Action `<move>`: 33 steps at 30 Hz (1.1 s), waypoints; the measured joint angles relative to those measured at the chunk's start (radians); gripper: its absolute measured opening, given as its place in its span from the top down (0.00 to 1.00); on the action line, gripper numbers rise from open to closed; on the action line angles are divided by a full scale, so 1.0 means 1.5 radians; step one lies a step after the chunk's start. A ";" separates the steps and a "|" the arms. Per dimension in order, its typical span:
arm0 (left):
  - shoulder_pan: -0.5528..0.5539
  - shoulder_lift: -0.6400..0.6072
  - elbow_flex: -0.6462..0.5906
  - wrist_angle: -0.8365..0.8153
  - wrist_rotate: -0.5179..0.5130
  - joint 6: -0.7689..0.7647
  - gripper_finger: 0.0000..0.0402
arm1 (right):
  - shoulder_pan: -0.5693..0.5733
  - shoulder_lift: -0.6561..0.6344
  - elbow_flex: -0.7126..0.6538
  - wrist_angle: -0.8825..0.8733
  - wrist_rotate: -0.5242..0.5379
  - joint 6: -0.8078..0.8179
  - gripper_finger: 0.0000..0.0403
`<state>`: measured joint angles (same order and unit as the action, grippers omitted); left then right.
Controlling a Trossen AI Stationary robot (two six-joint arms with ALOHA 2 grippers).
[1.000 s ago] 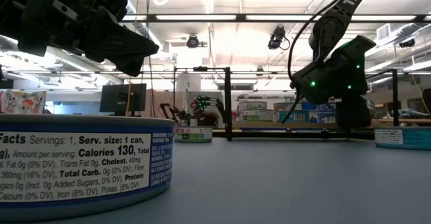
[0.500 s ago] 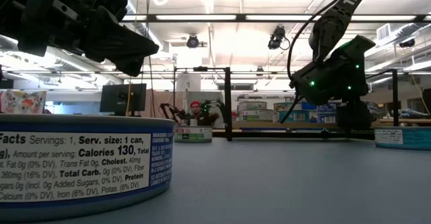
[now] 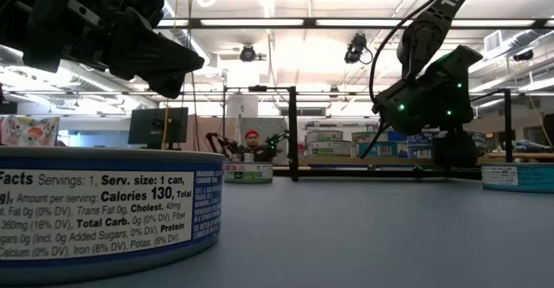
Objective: Stack canned seafood by type on shelf
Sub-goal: Put the blue tuna can on the shelf
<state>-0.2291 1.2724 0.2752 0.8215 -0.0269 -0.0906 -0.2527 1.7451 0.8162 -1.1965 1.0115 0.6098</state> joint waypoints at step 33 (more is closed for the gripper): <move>0.000 0.000 0.000 0.000 0.000 -0.010 0.87 | 0.001 -0.172 0.015 0.083 -0.095 -0.060 0.29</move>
<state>-0.2291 1.2724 0.2752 0.8214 -0.0269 -0.1062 -0.2512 1.4875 0.8383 -1.0716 0.8684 0.5199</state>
